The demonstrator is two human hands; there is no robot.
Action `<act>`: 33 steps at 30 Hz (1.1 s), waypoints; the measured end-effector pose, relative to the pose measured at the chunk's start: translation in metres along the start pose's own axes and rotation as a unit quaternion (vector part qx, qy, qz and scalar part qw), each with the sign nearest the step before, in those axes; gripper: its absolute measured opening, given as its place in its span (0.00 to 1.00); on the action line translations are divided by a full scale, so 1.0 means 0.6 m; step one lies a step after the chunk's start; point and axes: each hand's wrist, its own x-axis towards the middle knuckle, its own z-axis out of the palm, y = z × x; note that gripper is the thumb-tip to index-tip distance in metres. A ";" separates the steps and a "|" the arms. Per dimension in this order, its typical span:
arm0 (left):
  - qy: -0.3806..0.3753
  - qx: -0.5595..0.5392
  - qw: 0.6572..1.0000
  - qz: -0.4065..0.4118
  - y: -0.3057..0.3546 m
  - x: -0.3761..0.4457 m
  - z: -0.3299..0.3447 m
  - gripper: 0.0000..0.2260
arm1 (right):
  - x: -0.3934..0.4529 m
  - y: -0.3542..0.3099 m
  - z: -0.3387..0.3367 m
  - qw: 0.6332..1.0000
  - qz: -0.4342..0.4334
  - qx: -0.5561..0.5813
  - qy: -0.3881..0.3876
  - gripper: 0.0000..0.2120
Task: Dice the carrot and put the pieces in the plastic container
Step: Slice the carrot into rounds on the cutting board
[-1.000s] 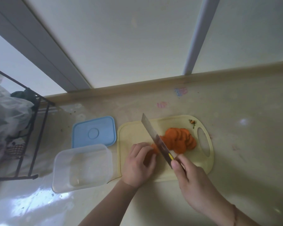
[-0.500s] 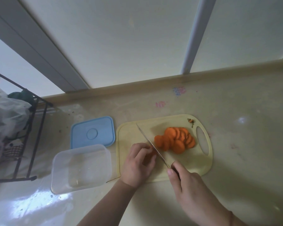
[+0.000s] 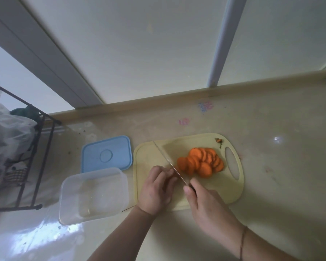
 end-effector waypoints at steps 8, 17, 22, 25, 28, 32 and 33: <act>0.007 0.003 1.000 0.005 0.003 -0.006 0.003 0.06 | -0.009 0.019 0.016 1.000 0.011 -0.020 -0.009 0.14; 0.014 0.056 0.998 -0.008 0.009 -0.014 -0.010 0.11 | 0.026 0.023 -0.001 0.994 0.073 0.083 0.021 0.15; 0.022 0.050 0.998 -0.033 0.020 -0.009 -0.010 0.12 | -0.019 0.012 -0.016 0.998 0.027 0.063 0.011 0.16; 0.023 0.041 0.999 -0.024 0.022 -0.007 -0.015 0.12 | -0.039 -0.004 -0.025 0.999 0.005 0.038 0.002 0.18; 0.023 0.037 0.999 -0.026 0.020 -0.009 -0.016 0.09 | -0.047 -0.009 -0.026 1.000 0.006 0.026 0.002 0.17; 0.016 0.038 0.998 -0.044 0.016 -0.010 -0.016 0.08 | -0.050 -0.010 -0.029 1.000 0.011 0.023 -0.009 0.14; 0.015 0.037 0.998 -0.046 0.014 -0.011 -0.015 0.08 | -0.051 -0.010 -0.029 1.000 0.013 0.020 -0.012 0.14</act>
